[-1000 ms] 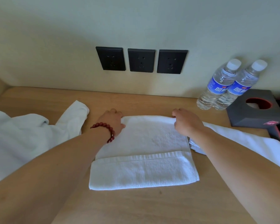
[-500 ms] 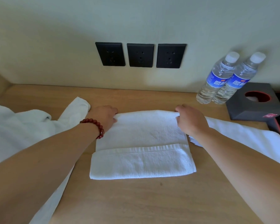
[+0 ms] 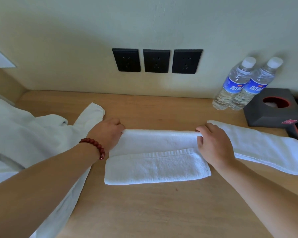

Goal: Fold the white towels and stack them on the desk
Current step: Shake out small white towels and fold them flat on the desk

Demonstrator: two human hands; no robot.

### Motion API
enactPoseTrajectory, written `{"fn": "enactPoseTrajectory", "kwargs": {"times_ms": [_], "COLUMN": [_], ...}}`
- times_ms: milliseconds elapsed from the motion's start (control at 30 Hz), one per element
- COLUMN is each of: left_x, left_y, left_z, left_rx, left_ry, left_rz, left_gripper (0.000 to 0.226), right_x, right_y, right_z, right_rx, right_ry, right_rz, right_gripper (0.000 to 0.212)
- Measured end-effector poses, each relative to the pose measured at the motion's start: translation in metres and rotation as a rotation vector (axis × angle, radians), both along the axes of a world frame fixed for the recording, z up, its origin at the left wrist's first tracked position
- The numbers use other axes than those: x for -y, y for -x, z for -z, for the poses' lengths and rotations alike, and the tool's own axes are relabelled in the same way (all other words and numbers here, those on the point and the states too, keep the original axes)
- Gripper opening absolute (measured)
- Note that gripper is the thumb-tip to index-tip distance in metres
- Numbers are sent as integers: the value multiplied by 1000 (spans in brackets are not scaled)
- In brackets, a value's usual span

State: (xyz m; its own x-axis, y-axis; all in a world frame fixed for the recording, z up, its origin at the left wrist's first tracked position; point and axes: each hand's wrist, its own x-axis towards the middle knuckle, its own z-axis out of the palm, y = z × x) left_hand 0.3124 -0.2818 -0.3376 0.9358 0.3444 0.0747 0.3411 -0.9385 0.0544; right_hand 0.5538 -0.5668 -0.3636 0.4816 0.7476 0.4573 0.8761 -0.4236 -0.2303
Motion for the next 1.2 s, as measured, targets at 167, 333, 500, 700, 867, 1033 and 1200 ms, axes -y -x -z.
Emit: {"fn": "enactPoseTrajectory", "kwargs": {"times_ms": [167, 333, 500, 700, 867, 1033, 1200], "left_x": [22, 44, 56, 69, 81, 90, 100], "left_y": [34, 65, 86, 102, 115, 124, 133], "left_z": [10, 22, 34, 42, 49, 53, 47], "left_rx": [-25, -4, 45, 75, 83, 91, 76], "left_ry": [-20, -2, -37, -63, -90, -77, -56], "left_rz": [84, 121, 163, 184, 199, 204, 210], "left_gripper": [19, 26, 22, 14, 23, 29, 33], "right_x": [22, 44, 62, 73, 83, 92, 95], "right_y": [11, 30, 45, 53, 57, 57, 58], "right_z": [11, 25, 37, 44, 50, 55, 55], "right_rx": [15, 51, 90, 60, 64, 90, 92], "right_ry": [11, 36, 35, 67, 92, 94, 91], "right_rz": [-10, -27, -37, -36, -65, -114, -120], "right_gripper": [24, 21, 19, 22, 22, 21, 24]}}
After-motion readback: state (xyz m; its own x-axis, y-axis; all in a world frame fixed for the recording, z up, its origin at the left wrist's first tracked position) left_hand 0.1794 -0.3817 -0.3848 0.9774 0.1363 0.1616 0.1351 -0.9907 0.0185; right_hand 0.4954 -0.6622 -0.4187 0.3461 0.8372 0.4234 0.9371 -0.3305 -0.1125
